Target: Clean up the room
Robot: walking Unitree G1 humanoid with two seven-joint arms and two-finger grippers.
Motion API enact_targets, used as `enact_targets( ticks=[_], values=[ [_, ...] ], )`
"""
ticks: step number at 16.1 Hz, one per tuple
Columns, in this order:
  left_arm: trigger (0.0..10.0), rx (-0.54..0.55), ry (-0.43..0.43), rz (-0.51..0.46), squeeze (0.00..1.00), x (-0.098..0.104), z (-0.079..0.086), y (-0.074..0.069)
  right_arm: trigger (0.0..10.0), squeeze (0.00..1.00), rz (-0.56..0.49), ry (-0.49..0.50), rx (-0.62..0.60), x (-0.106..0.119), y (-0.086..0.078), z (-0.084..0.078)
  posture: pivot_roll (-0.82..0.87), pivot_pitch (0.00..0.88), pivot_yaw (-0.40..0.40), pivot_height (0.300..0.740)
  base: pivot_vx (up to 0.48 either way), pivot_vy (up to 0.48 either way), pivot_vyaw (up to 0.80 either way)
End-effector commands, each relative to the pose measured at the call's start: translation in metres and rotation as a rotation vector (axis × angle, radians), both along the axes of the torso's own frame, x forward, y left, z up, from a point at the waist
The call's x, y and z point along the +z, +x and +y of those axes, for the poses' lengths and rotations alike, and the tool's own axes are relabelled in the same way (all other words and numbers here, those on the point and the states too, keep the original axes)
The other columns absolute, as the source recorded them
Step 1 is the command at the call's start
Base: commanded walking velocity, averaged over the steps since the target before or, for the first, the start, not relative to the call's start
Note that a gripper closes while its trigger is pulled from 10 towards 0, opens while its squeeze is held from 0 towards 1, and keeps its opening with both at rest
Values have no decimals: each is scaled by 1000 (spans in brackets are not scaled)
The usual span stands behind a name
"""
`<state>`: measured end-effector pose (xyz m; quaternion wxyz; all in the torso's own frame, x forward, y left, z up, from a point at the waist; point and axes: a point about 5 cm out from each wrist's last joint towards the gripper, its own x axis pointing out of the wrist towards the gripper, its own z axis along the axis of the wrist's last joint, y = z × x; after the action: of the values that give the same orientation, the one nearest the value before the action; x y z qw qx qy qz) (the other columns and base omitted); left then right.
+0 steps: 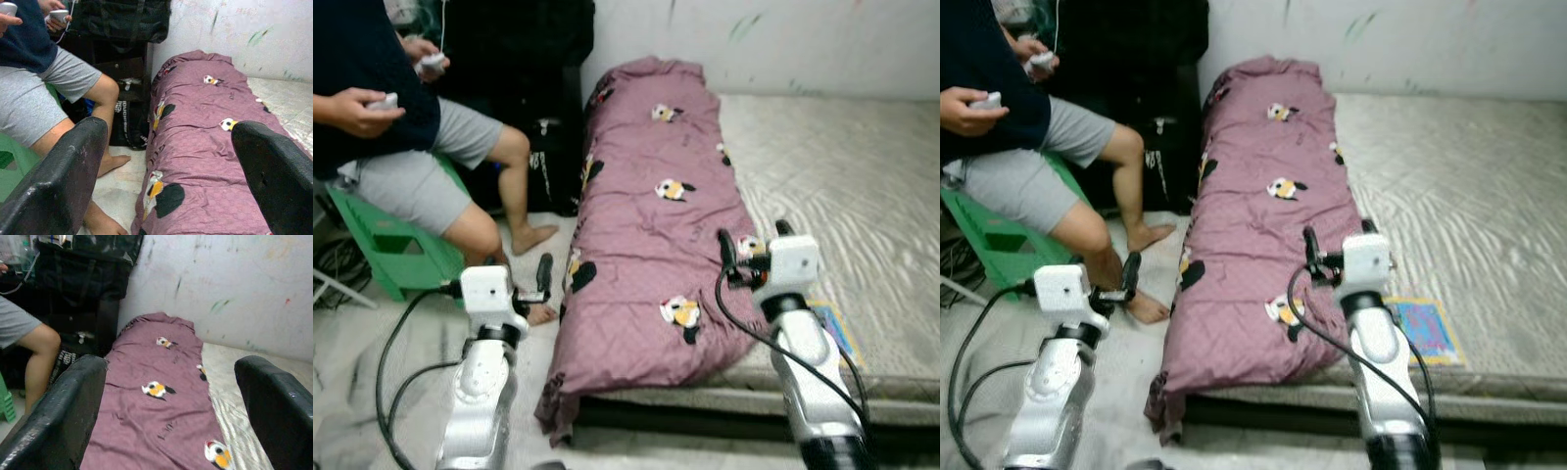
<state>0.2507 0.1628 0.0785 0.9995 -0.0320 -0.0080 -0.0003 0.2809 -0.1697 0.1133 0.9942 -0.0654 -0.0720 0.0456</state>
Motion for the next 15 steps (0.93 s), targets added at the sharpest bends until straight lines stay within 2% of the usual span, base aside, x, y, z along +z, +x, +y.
enact_targets(
  ticks=[1, 6, 12, 15],
  values=[
    [10000, -14, -1, -18, 0, 4, -3, 3, 10000, 0, 21, 5, -13, -5, -3, -6, -38, 0, -2, 740, 334, 0, 0],
    [10000, -9, 3, -3, 0, 3, -2, 4, 10000, 0, 36, 28, 15, -9, -6, 0, -35, 0, 0, 740, 319, 0, 0],
    [10000, -14, 18, -5, 0, 3, -3, 3, 10000, 0, 48, 29, 22, -13, -8, -1, -30, 0, 1, 740, 0, 0, 0],
    [10000, -22, 17, -7, 0, 3, -3, 3, 10000, 0, 49, 32, 19, -14, -8, 1, -31, 0, 5, 740, 0, -257, 0]
  ],
)
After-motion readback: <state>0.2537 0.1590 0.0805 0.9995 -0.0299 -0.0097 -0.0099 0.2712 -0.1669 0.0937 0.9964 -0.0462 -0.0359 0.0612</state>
